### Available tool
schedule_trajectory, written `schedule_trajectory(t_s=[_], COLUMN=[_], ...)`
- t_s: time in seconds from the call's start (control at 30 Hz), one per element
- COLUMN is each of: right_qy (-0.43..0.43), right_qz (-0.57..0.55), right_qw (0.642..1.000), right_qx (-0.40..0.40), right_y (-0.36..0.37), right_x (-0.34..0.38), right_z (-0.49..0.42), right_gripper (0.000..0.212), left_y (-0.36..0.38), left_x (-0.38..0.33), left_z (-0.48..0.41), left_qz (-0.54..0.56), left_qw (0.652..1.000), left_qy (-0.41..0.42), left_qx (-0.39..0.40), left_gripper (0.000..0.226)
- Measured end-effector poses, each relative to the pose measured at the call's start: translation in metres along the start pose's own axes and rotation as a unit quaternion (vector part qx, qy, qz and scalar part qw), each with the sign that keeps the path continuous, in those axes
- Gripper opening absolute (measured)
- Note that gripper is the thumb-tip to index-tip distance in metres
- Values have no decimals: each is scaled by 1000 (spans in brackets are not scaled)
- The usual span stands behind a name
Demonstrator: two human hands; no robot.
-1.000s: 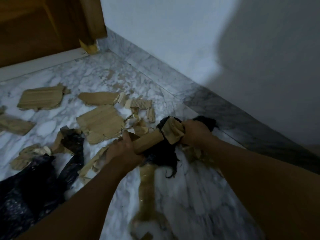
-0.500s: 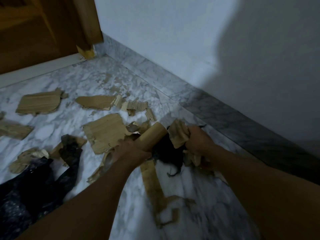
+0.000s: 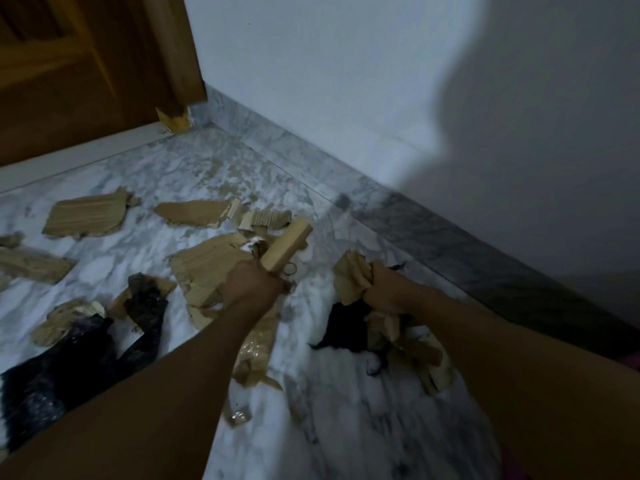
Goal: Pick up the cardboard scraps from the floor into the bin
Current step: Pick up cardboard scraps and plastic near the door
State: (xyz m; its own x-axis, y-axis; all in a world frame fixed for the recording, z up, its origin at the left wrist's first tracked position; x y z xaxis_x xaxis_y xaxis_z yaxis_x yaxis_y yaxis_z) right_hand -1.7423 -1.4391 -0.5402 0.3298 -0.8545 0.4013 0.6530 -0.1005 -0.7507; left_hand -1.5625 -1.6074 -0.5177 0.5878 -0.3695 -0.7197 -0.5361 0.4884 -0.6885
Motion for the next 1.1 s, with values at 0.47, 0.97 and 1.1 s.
schedule_trajectory(t_s=[0.47, 0.97, 1.1], right_qy=[-17, -124, -86], right_qz=[38, 154, 127], right_qw=[991, 970, 982], right_qx=[-125, -142, -114], right_y=[-11, 55, 64], right_x=[39, 105, 112], right_z=[37, 9, 0], right_gripper=[44, 90, 76], left_y=[-77, -56, -39], left_x=[17, 58, 66], left_z=[-6, -21, -30], left_qz=[-9, 35, -39], left_qw=[998, 991, 989], left_qy=[-44, -107, -140], left_qx=[-51, -68, -39], left_gripper=[57, 95, 115])
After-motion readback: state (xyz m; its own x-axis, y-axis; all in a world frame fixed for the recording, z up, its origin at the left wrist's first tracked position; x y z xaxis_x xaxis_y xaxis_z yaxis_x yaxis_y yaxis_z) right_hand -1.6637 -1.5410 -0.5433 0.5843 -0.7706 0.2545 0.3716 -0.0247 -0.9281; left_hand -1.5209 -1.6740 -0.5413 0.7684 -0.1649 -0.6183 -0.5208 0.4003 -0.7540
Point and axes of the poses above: each hand's wrist, its own z-axis away from the middle knuckle, its own y-axis out of the palm, x = y × z, the point moved 1 cm from there along -z, towards the middle knuckle, and after that the axes turned 9 degrees about y, right-handed, at the moved point
